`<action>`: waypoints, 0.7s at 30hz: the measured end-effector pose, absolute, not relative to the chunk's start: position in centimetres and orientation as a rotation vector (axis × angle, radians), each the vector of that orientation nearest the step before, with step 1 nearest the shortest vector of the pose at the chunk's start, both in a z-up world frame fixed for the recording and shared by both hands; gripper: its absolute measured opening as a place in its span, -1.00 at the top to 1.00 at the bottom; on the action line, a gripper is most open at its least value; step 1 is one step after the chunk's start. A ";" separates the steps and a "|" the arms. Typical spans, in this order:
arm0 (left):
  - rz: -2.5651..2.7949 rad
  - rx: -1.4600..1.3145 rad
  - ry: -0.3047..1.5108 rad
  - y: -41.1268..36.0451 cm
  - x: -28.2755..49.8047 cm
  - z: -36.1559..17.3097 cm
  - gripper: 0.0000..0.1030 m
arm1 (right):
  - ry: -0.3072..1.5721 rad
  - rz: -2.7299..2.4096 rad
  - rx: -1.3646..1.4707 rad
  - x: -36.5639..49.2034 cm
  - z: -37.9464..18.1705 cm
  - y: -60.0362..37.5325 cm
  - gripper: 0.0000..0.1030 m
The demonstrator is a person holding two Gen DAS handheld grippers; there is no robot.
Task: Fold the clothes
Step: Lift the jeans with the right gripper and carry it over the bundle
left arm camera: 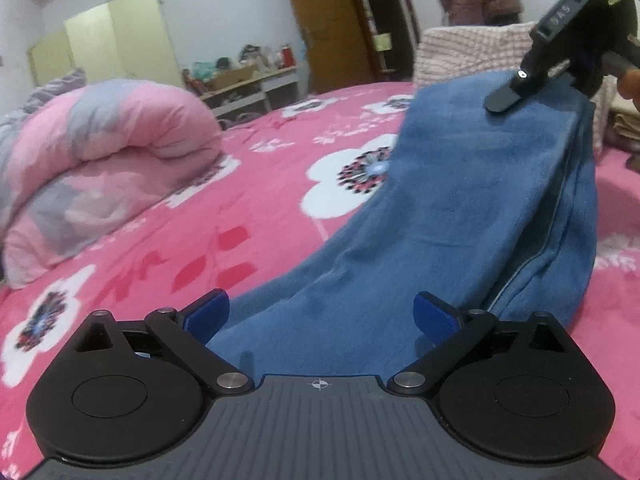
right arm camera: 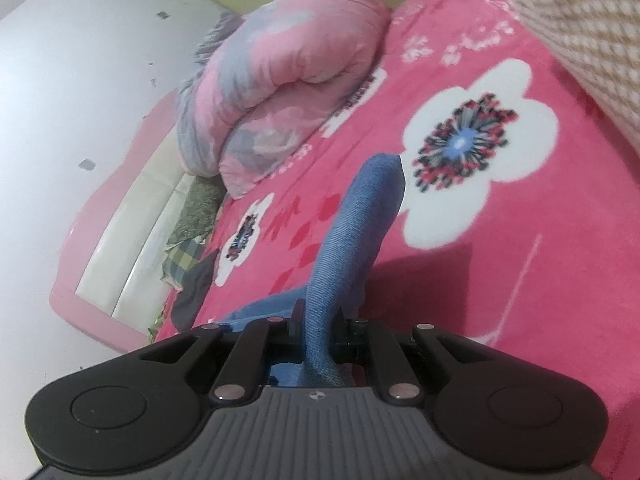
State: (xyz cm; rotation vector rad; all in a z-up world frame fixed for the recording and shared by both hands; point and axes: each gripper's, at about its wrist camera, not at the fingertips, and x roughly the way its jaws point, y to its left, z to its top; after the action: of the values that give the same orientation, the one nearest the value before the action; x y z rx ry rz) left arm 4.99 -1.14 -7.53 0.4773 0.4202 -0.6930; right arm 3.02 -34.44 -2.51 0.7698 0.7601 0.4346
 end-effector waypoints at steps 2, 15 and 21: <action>-0.733 0.530 0.425 -2.1 5.0 -8.4 -0.91 | 0.746 0.451 0.765 2.9 -1.9 -34.0 0.79; -0.790 0.550 0.395 -1.2 4.4 -9.3 -0.95 | 0.729 0.635 0.727 5.2 0.9 -26.7 0.79; -0.668 0.586 0.366 0.5 3.5 -8.4 -0.97 | 0.729 0.685 0.728 5.7 1.6 -23.9 0.79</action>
State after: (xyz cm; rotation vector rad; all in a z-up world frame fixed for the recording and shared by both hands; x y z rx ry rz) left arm 3.48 0.49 -8.40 0.5863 0.3659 -0.6678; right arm 5.65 -23.89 1.64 0.7284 0.7292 0.6849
